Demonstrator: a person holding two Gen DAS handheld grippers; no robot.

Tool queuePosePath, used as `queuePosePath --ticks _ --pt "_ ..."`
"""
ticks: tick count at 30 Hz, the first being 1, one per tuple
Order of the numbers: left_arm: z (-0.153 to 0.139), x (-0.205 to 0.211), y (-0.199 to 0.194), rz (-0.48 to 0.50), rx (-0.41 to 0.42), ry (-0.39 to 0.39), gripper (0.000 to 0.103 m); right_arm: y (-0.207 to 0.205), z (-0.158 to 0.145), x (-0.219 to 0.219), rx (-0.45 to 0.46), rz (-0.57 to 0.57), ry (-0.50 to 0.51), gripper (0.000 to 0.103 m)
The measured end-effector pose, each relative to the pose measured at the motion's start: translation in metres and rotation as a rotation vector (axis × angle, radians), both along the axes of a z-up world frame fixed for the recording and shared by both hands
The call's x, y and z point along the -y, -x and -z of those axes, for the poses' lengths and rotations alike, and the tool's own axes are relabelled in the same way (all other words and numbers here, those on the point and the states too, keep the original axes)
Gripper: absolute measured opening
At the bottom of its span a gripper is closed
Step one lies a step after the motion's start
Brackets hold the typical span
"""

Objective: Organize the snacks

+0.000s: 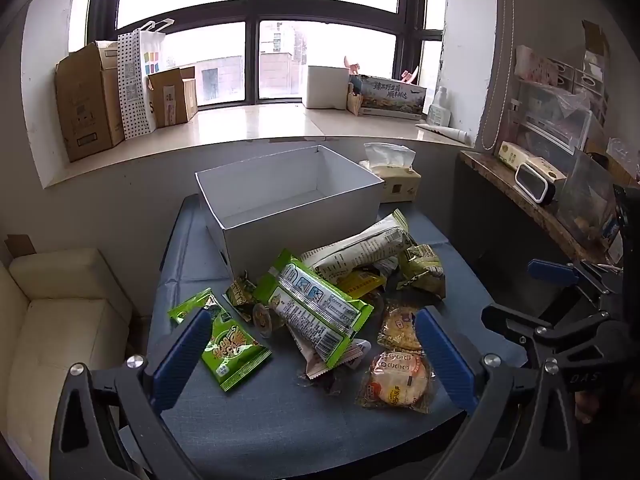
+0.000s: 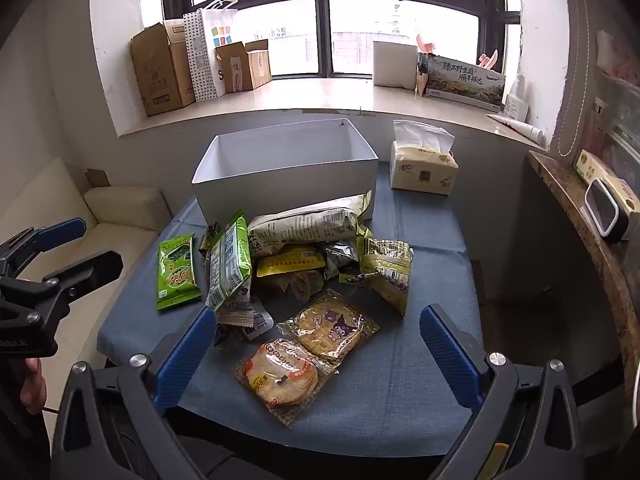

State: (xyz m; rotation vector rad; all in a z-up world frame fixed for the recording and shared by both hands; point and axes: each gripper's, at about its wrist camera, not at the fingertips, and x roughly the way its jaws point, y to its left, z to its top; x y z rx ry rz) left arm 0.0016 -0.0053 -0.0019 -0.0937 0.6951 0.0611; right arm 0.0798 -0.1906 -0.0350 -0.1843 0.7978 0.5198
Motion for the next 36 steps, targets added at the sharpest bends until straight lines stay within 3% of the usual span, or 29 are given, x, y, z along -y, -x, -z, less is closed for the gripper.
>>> queuePosePath --ticks 36 --pt "-0.0053 -0.0045 0.0032 -0.010 0.006 0.005 0.103 0.0024 0.0023 0.0032 -0.002 -0.004 -0.015 0.103"
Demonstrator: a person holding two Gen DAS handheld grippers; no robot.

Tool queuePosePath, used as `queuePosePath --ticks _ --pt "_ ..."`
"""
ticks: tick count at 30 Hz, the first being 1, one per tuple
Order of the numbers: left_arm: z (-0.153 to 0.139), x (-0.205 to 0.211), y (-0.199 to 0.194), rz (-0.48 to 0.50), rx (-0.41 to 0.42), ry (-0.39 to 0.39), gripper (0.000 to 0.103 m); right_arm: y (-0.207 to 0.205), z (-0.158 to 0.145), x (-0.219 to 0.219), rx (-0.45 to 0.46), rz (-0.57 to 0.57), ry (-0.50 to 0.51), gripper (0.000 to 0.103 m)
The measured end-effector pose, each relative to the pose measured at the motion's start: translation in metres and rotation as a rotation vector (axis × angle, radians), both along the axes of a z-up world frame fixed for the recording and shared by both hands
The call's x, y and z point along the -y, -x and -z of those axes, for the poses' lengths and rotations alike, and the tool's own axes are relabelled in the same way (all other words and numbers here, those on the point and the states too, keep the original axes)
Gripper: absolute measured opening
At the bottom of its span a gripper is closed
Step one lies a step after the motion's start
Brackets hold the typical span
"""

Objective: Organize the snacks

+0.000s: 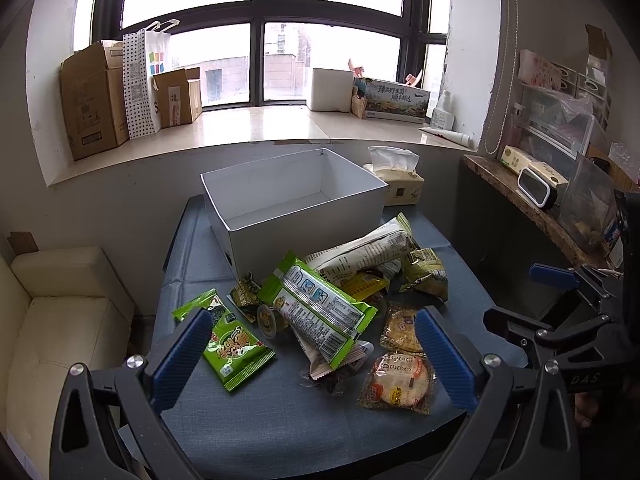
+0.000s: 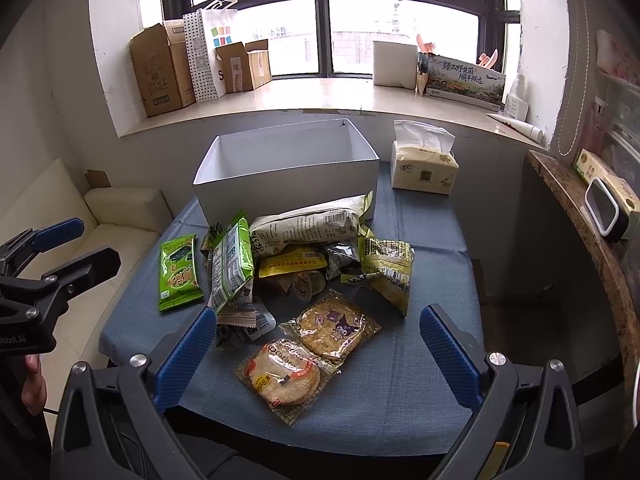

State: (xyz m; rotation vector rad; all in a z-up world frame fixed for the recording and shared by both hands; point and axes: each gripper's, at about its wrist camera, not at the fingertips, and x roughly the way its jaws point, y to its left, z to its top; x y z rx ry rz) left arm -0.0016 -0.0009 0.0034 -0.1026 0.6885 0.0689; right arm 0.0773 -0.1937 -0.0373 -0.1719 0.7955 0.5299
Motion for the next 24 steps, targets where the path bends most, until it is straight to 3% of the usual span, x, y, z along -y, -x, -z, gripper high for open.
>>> queuePosePath --ticks 24 --pt "0.0036 -0.0001 -0.0017 0.001 -0.013 0.006 0.103 -0.0030 -0.0028 0.0059 -0.005 0.017 -0.022 0.103"
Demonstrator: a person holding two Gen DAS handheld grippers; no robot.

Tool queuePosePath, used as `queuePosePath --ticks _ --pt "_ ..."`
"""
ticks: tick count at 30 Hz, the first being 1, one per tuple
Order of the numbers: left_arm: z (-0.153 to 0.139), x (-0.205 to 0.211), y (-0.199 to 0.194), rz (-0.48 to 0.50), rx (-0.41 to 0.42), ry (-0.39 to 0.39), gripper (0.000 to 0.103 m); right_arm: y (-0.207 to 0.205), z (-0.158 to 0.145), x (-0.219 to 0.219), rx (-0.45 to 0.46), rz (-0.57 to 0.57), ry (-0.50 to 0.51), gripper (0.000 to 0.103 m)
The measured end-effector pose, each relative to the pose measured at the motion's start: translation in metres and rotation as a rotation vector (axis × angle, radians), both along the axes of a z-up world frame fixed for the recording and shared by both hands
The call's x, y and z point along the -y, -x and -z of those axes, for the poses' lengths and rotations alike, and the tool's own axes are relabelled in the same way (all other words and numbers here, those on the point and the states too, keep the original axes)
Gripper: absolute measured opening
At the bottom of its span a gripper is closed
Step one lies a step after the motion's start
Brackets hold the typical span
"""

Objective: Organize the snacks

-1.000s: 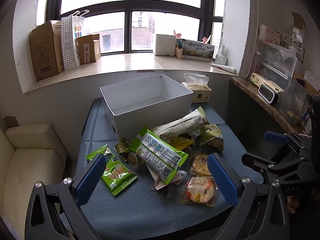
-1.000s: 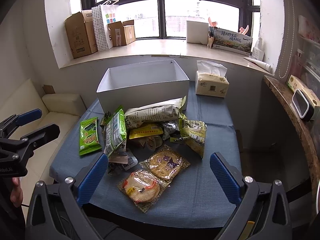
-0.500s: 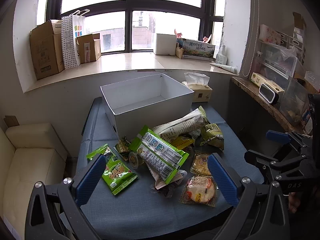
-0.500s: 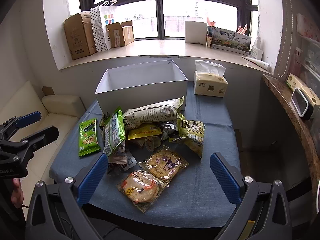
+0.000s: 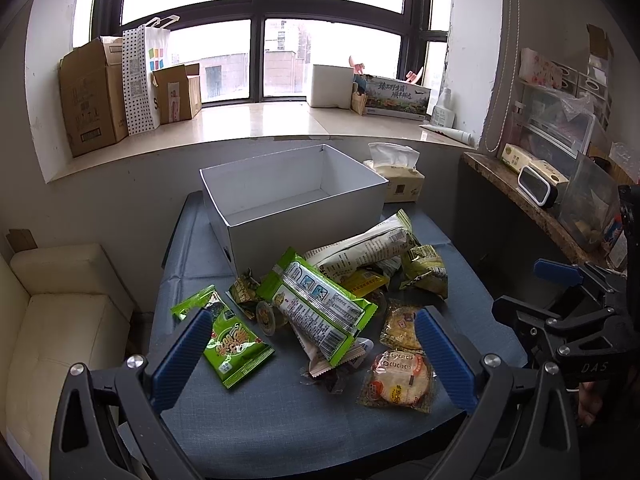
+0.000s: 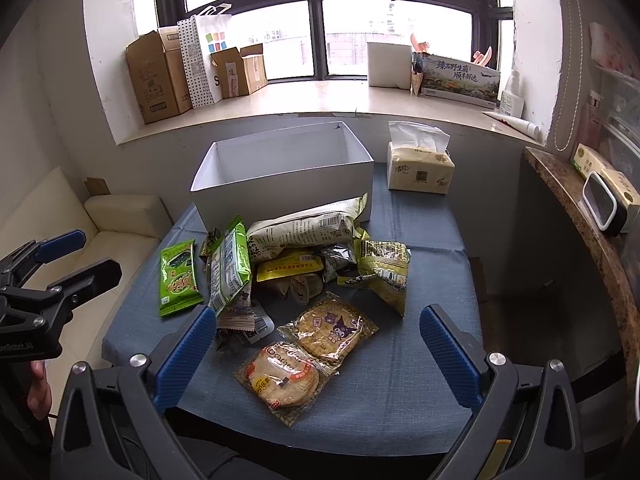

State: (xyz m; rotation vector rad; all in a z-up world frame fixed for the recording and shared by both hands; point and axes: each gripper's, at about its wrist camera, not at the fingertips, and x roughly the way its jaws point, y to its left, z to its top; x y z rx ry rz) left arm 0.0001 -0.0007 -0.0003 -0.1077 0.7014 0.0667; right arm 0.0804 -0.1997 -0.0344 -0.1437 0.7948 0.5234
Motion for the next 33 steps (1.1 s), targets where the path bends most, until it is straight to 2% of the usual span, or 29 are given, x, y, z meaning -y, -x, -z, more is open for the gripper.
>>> queuePosePath --ticks 20,23,27,33 --pt "0.006 -0.005 -0.001 -0.010 -0.017 0.013 0.103 -0.003 0.002 0.003 -0.014 0.008 -0.010 0.103" --pt "0.010 -0.013 -0.004 -0.048 -0.029 0.015 0.103 -0.003 0.004 0.003 -0.018 0.009 -0.008 0.103" --pt "0.033 -0.043 -0.019 -0.141 -0.092 0.034 0.103 -0.004 0.007 0.003 -0.026 0.016 -0.005 0.103" --pt "0.091 -0.091 -0.056 -0.274 -0.203 0.068 0.103 -0.005 0.013 0.001 -0.036 0.014 0.006 0.103"
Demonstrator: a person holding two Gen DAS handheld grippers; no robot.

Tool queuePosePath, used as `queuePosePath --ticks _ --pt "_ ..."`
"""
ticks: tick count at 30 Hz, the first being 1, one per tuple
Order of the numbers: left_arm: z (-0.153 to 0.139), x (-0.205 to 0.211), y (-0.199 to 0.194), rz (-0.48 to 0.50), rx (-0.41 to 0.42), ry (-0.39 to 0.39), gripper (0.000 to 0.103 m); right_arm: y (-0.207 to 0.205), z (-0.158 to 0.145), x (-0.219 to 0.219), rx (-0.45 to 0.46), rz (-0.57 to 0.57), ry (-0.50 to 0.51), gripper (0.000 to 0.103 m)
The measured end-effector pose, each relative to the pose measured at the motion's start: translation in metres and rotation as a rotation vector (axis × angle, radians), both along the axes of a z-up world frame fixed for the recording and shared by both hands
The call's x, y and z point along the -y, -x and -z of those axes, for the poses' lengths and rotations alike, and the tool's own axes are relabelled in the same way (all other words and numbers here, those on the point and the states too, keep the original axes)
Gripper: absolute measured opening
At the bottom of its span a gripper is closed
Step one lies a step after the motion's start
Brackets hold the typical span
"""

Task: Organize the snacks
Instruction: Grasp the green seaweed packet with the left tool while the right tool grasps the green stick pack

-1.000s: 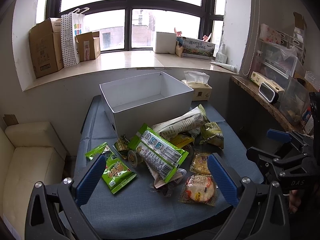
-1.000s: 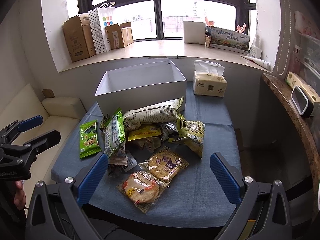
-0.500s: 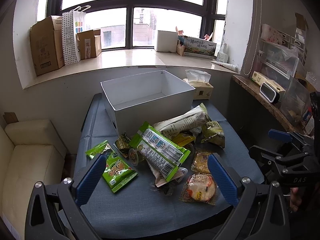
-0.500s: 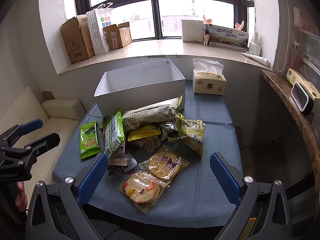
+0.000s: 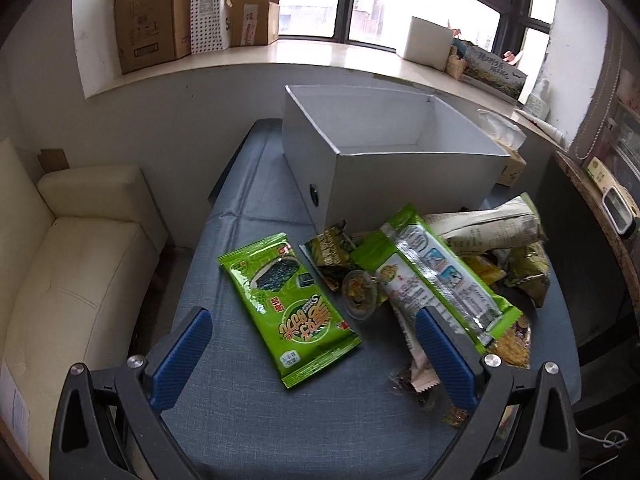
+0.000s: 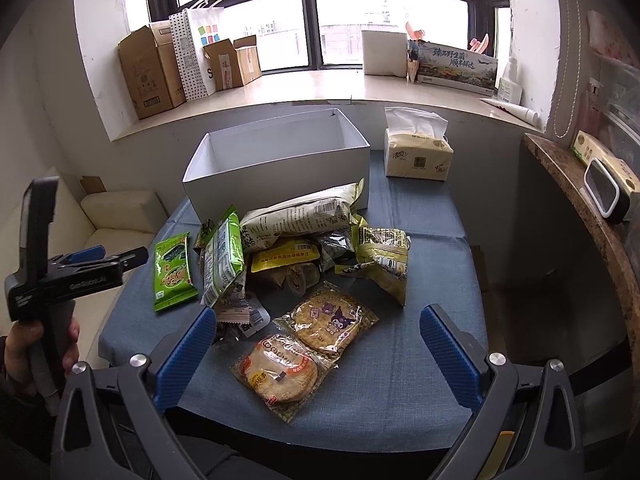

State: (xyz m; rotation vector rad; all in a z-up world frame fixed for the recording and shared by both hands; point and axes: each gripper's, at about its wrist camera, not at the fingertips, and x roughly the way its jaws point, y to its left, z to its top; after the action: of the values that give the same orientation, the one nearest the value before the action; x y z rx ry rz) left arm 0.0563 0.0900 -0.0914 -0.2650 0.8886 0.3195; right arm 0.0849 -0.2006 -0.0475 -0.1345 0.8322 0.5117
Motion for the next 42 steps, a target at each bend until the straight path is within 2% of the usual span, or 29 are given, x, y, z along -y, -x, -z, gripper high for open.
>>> queuePosePath --ticks 4,7,10,13,15,17,18,20,26,28,33,38,42 --pt "0.035 -0.027 -0.031 -0.137 -0.099 -0.037 0.103 -0.001 0.002 -0.001 -0.004 0.001 0.002 0.103" --pt "0.056 -0.043 -0.049 -0.184 -0.133 0.015 0.103 -0.001 0.003 -0.001 -0.006 0.003 0.006 0.103" --pt "0.075 -0.051 -0.066 -0.210 -0.195 0.034 0.103 -0.001 0.003 0.000 -0.008 0.007 0.010 0.103" --pt "0.089 -0.054 -0.074 -0.194 -0.196 0.089 0.103 -0.001 0.004 -0.001 -0.008 0.007 0.013 0.103" --pt "0.094 -0.051 -0.076 -0.199 -0.214 0.066 0.103 -0.001 0.004 -0.002 -0.009 0.007 0.017 0.103" --pt "0.102 -0.053 -0.081 -0.187 -0.222 0.075 0.099 -0.001 0.004 -0.002 -0.009 0.007 0.019 0.103" --pt "0.103 -0.053 -0.080 -0.185 -0.226 0.081 0.094 -0.001 0.005 -0.001 -0.010 0.007 0.019 0.103" --pt "0.104 -0.050 -0.080 -0.185 -0.235 0.031 0.084 -0.002 0.005 -0.001 -0.012 0.009 0.017 0.103" --pt "0.102 -0.048 -0.073 -0.135 -0.230 0.048 0.079 -0.003 0.009 -0.002 -0.024 0.008 0.020 0.103" --pt "0.099 -0.050 -0.068 -0.121 -0.209 0.060 0.078 -0.004 0.010 -0.002 -0.028 0.004 0.016 0.103" --pt "0.073 -0.045 -0.042 -0.079 -0.127 0.020 0.078 -0.011 0.017 -0.010 -0.039 -0.018 0.013 0.103" --pt "0.043 -0.041 -0.014 -0.011 -0.010 -0.006 0.078 -0.017 0.027 -0.056 -0.007 -0.152 0.075 0.103" --pt "0.025 -0.045 0.006 -0.020 0.025 -0.039 0.078 -0.028 0.041 -0.109 0.043 -0.244 0.194 0.103"
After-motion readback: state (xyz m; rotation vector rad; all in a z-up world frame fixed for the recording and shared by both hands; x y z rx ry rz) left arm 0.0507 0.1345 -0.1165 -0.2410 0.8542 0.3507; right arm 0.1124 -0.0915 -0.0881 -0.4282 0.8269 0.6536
